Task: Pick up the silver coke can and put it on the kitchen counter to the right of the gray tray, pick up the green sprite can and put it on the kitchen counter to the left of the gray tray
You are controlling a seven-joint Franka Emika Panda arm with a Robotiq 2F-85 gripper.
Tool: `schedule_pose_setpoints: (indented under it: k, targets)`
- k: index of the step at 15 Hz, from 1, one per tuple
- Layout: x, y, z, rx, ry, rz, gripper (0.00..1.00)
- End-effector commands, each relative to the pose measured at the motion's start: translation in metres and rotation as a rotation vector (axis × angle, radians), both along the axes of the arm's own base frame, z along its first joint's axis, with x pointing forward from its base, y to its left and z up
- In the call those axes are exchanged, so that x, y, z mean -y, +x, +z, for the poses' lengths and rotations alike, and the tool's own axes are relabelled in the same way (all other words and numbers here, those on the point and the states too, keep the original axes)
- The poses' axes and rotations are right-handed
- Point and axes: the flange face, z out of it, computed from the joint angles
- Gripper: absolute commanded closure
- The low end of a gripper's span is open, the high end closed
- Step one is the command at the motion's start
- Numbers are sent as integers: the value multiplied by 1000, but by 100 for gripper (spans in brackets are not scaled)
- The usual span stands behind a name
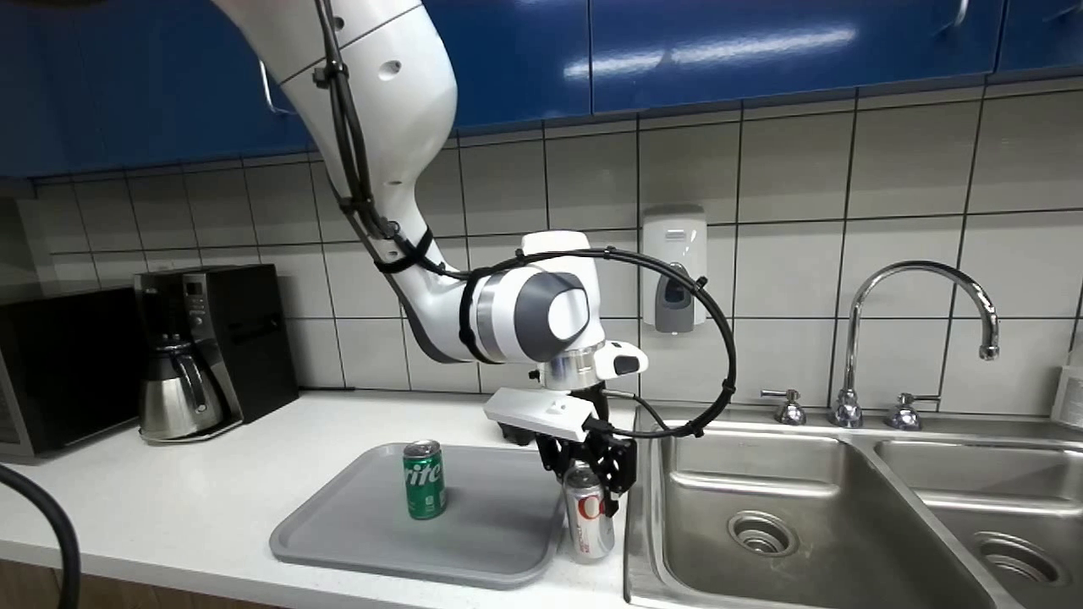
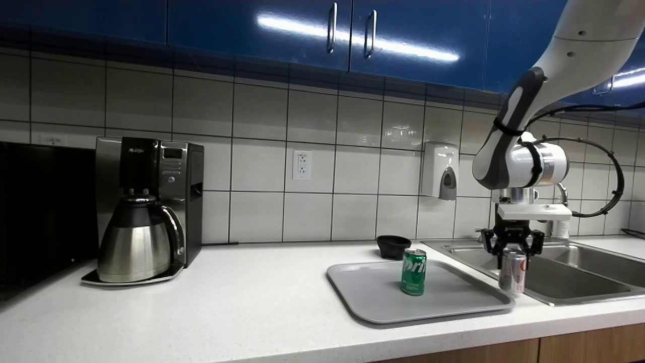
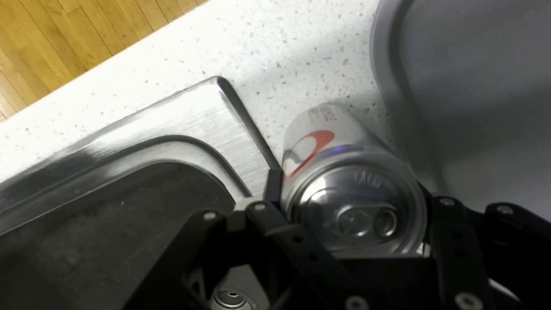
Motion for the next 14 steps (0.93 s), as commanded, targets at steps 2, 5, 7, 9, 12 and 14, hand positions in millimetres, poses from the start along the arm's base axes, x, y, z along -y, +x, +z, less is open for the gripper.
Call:
schedule_pose_setpoints:
  k: [2,5,7,9,12,14]
  targets:
    - [5,11,1,-4,-3,-22,62]
    - [6,11,0,-9,-1,-23,10]
    - [7,12,2,-2,-3,-25,1]
    - [8,11,6,9,-4,-27,0]
    - [9,11,16,40,-16,-27,0]
    - [6,12,28,69,-24,-18,0]
